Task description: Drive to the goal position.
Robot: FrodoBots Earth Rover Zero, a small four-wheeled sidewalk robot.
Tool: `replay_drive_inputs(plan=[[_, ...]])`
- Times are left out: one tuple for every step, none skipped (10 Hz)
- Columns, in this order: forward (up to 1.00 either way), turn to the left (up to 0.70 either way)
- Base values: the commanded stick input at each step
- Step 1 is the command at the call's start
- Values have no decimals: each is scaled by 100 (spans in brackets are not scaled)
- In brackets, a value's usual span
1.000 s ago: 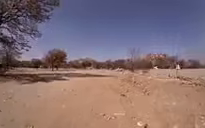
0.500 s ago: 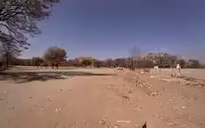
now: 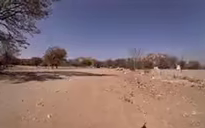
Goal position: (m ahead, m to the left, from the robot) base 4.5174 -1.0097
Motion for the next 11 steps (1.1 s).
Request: replay_drive_inputs(plan=[[50, 0], [50, 0], [50, 0], [50, 0], [50, 0], [50, 0], [50, 0], [50, 0], [50, 0], [50, 0], [50, 0]])
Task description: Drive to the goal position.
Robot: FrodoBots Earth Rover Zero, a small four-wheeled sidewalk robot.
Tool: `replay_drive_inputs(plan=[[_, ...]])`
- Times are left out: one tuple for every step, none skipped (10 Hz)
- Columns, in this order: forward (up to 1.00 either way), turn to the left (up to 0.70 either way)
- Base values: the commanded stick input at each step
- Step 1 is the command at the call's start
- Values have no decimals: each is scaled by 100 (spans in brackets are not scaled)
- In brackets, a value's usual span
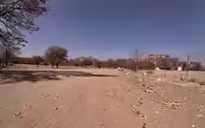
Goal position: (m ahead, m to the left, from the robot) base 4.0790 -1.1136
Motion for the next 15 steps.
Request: replay_drive_inputs(plan=[[50, 0], [50, 0], [50, 0], [50, 0], [50, 0], [50, 0], [50, 0], [50, 0], [50, 0], [50, 0], [50, 0], [50, 0], [50, 0], [50, 0], [50, 0]])
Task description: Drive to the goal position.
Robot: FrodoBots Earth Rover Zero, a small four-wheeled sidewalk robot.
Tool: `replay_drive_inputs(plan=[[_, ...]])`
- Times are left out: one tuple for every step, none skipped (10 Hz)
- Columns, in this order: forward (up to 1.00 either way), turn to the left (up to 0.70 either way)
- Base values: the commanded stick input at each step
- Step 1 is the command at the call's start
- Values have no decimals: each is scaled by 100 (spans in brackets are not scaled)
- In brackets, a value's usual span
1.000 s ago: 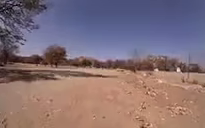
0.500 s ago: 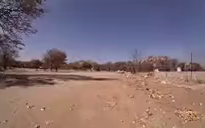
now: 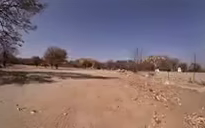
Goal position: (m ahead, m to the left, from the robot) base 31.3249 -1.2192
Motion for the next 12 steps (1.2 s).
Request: replay_drive_inputs(plan=[[50, 0], [50, 0], [50, 0], [50, 0], [50, 0], [50, 0], [50, 0], [50, 0], [50, 0], [50, 0], [50, 0], [50, 0]])
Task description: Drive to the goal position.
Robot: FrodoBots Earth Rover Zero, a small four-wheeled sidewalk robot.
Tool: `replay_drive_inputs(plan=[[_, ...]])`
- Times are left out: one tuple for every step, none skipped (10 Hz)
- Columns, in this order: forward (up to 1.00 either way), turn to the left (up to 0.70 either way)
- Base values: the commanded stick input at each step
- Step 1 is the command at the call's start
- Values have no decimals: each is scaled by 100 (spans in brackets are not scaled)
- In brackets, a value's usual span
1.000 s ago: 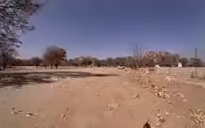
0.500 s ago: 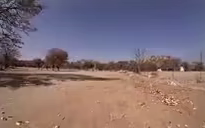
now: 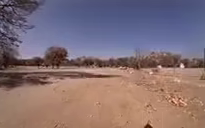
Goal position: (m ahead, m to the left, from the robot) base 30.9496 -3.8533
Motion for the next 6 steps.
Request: replay_drive_inputs(plan=[[50, 0], [50, 0], [50, 0], [50, 0], [50, 0], [50, 0]])
